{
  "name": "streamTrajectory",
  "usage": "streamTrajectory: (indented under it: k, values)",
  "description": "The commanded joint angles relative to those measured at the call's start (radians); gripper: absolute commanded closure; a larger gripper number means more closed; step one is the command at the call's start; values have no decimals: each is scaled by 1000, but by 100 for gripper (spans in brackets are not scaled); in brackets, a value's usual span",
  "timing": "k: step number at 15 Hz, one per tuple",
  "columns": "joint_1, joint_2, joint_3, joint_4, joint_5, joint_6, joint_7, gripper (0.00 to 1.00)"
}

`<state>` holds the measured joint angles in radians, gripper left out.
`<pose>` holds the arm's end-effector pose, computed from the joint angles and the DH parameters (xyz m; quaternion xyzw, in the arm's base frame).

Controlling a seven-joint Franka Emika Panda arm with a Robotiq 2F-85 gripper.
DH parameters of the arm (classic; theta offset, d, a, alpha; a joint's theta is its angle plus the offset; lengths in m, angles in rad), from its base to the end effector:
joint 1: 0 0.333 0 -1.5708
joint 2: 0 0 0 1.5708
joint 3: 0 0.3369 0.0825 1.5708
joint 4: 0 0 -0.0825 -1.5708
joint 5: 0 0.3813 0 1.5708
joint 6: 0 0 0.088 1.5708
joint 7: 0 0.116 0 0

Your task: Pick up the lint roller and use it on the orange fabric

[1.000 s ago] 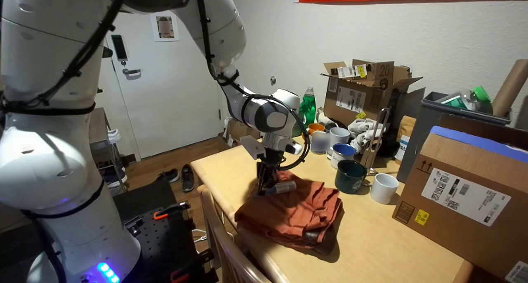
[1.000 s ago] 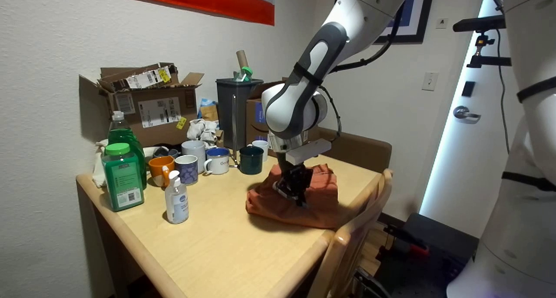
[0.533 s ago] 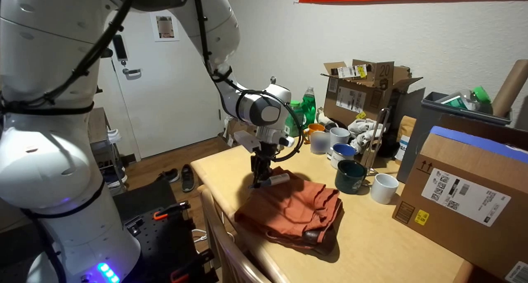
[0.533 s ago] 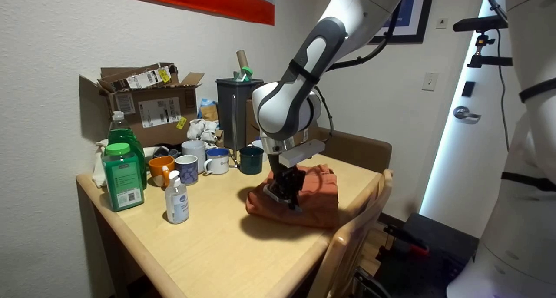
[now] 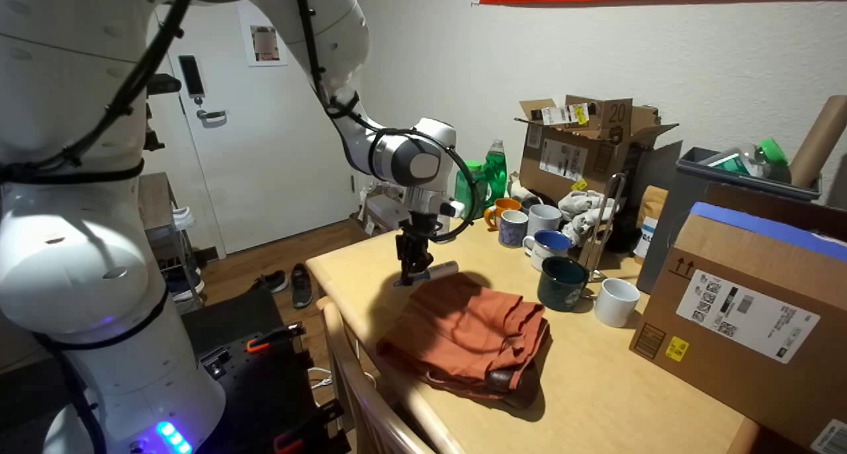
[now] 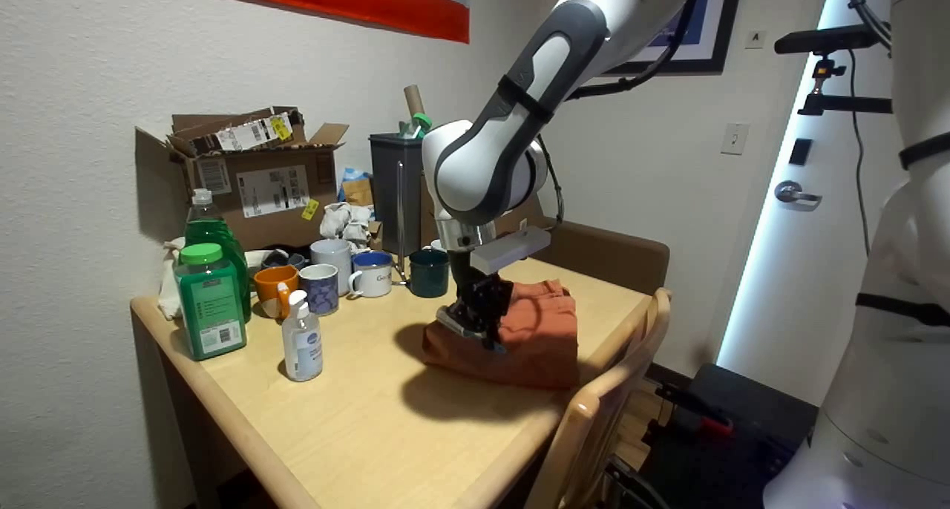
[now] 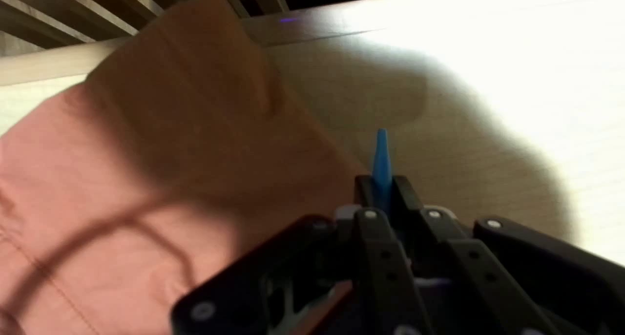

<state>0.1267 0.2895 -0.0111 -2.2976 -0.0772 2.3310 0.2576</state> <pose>0.4988 0.0560 0.2171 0.9907 -0.0404 -0.1206 0.0492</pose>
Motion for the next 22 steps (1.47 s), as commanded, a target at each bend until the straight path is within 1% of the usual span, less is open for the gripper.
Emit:
streamTrajectory:
  k: [1,4,12,15,22]
  values:
    - [-16,-82,-1,-38,-21,-14,-13,97]
    - [-34,-79,-11,-7,-20,-26,-17,97]
    - [-92,-7,-35,96,8,-68,-31,97]
    - [-106,45,-36,147,18,-99,-39,97]
    - [-132,178,-33,246,42,-138,-104,97]
